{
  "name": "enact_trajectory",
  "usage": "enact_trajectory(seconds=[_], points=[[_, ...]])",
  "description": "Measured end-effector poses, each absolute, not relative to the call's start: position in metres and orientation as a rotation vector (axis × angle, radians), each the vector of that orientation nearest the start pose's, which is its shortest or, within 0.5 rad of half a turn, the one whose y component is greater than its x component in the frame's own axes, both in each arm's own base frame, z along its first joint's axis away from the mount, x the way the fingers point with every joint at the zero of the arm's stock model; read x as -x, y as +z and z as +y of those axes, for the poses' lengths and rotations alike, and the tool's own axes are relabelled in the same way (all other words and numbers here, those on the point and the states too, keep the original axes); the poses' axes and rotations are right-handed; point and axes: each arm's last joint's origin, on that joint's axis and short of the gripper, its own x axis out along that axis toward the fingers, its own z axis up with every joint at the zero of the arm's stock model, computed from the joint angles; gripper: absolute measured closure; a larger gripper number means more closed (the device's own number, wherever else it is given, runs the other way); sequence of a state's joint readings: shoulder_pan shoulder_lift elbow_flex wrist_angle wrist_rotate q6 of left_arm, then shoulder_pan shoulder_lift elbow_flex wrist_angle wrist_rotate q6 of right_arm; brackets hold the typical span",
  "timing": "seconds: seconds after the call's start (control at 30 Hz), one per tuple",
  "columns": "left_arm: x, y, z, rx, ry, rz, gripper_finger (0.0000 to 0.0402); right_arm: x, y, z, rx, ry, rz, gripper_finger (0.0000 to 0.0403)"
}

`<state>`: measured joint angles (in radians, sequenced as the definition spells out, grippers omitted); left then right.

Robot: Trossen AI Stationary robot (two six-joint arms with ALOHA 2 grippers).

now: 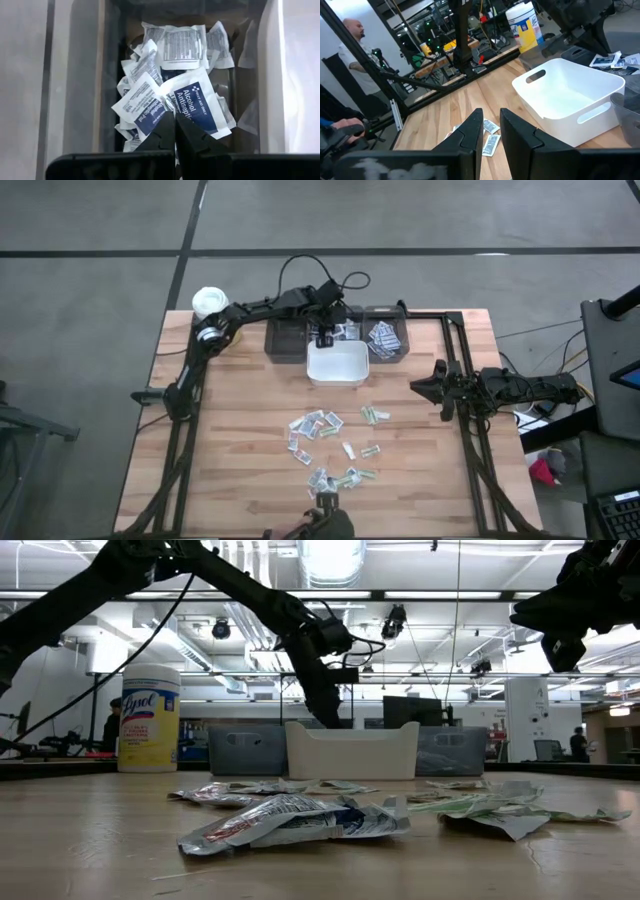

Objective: Pick & Place First Aid Supplies
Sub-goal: Put the alcohol pad into the middle black bin, then put the bottom left alcohol pad into the middle black bin

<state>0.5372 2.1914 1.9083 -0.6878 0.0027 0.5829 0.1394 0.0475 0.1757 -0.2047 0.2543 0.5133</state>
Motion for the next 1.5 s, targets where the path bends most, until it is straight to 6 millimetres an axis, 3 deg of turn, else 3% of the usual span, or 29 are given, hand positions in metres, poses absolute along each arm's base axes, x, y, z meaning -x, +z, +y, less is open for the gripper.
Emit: enact_trajectory(seconds=[0.4, 0.7, 0.8, 0.93, 1.07, 1.2, 1.3, 1.5], points=[[-0.414, 0.230, 0.249, -0.320, 0.192, 1.016, 0.0397, -0.087, 0.200, 0.005, -0.498, -0.131, 0.044, 0.0339], [-0.414, 0.231, 0.250, -0.349, 0.184, 1.022, 0.0315, -0.087, 0.200, 0.005, -0.497, -0.132, 0.044, 0.0339], [-0.414, 0.243, 0.249, -0.321, 0.205, 1.007, 0.0303, -0.087, 0.200, 0.005, -0.498, -0.132, 0.044, 0.0339], [-0.413, 0.275, 0.238, -0.264, 0.239, 0.962, 0.0301, -0.087, 0.200, 0.005, -0.497, -0.132, 0.044, 0.0339], [-0.408, 0.309, 0.207, -0.170, 0.180, 0.921, 0.0301, -0.087, 0.200, 0.005, -0.498, -0.132, 0.044, 0.0339], [-0.409, 0.336, 0.153, -0.114, 0.000, 0.859, 0.0301, -0.087, 0.199, 0.005, -0.497, -0.132, 0.045, 0.0339], [-0.414, 0.345, 0.104, -0.142, -0.123, 0.856, 0.0301, -0.087, 0.199, 0.005, -0.497, -0.132, 0.045, 0.0339], [-0.427, 0.343, 0.005, -0.285, -0.220, 0.882, 0.0301, -0.087, 0.199, 0.005, -0.497, -0.132, 0.045, 0.0339]])
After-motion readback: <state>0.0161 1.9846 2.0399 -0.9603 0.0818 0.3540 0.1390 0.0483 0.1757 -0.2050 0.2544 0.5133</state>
